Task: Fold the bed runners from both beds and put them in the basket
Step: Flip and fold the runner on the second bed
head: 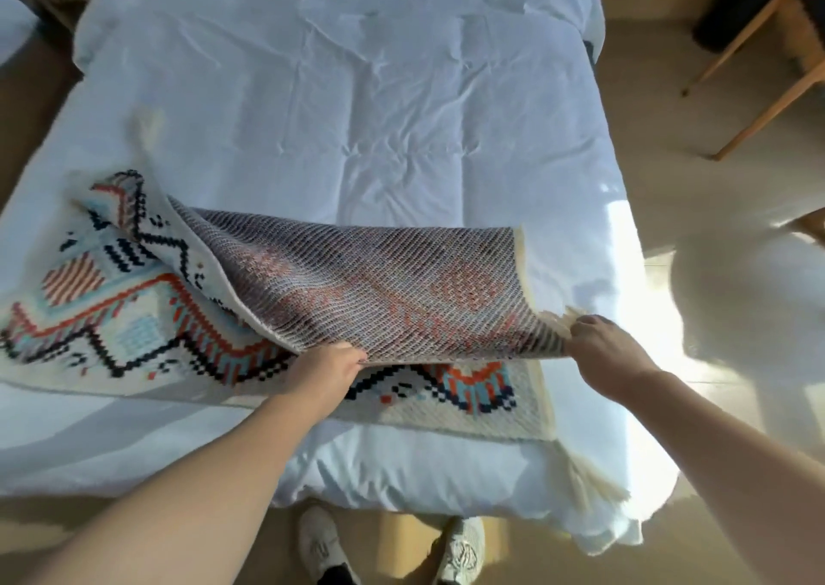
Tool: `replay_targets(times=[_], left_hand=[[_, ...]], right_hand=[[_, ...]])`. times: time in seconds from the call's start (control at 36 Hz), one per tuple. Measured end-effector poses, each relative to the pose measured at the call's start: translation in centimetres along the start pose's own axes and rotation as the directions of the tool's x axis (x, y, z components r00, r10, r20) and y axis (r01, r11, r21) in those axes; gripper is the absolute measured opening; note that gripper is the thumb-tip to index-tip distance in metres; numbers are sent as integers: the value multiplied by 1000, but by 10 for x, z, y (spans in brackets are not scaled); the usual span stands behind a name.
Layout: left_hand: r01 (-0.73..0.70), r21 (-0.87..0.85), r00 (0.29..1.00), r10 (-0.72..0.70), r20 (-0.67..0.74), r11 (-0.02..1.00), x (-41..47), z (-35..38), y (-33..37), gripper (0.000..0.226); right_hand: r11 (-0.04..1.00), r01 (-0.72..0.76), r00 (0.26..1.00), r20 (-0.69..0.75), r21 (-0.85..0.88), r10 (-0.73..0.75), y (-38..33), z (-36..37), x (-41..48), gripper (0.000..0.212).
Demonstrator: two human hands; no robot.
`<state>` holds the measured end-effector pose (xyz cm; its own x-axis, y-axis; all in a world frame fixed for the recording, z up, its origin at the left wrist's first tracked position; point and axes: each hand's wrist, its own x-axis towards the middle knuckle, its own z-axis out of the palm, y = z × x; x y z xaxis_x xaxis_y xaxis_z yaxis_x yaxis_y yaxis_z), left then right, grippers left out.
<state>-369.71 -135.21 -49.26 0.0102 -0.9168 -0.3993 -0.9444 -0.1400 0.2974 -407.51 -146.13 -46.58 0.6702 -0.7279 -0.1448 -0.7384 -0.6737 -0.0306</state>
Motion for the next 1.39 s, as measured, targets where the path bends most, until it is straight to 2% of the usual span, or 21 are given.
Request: replay_targets(times=[0.03, 0.11, 0.28, 0.36, 0.44, 0.53, 0.61, 0.69, 0.83, 0.94, 1.06, 1.17, 1.28, 1.39], left_hand=[[-7, 11, 1000, 7, 7, 1000, -4, 4, 0, 25], [-26, 84, 998, 22, 54, 996, -12, 14, -4, 25], [21, 56, 995, -26, 93, 998, -18, 43, -26, 26], [57, 24, 996, -58, 63, 998, -19, 65, -36, 24], [1, 84, 999, -3, 32, 996, -19, 85, -45, 27], [-16, 81, 1000, 15, 12, 997, -21, 101, -50, 31], [-35, 128, 999, 35, 1, 991, -28, 113, -45, 37], [-2, 116, 1000, 0, 19, 993, -43, 115, -41, 43], [92, -9, 996, -92, 16, 996, -71, 95, -37, 48], [156, -71, 988, -157, 4, 985, -105, 56, -33, 47], [212, -128, 975, -219, -47, 969, -139, 6, -40, 46], [248, -173, 955, -270, -119, 953, -175, -43, -63, 44], [273, -211, 937, -309, -162, 938, -207, -82, -102, 43], [259, -228, 930, -306, -203, 939, -236, -116, -154, 43]], right_hand=[[1000, -11, 1000, 20, -9, 11, -4, 3, -7, 19], [1000, -4, 995, 104, -20, 6, -14, 19, -25, 29], [999, 11, 984, 177, -48, -2, -37, 55, -47, 30], [999, 14, 977, 215, -31, -7, -49, 79, -51, 28], [1000, -6, 973, 230, -24, 11, -59, 103, -52, 25], [997, -52, 952, 300, -53, 66, -68, 121, -56, 12], [990, -108, 937, 324, -96, 133, -77, 130, -60, 33], [984, -147, 909, 378, -106, 176, -88, 126, -63, 39], [974, -223, 879, 425, -31, 215, -104, 87, -61, 41], [963, -264, 890, 398, 57, 220, -126, 41, -47, 21], [953, -285, 885, 408, 98, 223, -162, -13, -22, 21], [947, -263, 926, 323, 185, 194, -206, -64, 4, 17], [935, -238, 955, 238, 263, 176, -256, -107, 28, 33], [928, -247, 962, 183, 280, 201, -309, -139, 54, 24]])
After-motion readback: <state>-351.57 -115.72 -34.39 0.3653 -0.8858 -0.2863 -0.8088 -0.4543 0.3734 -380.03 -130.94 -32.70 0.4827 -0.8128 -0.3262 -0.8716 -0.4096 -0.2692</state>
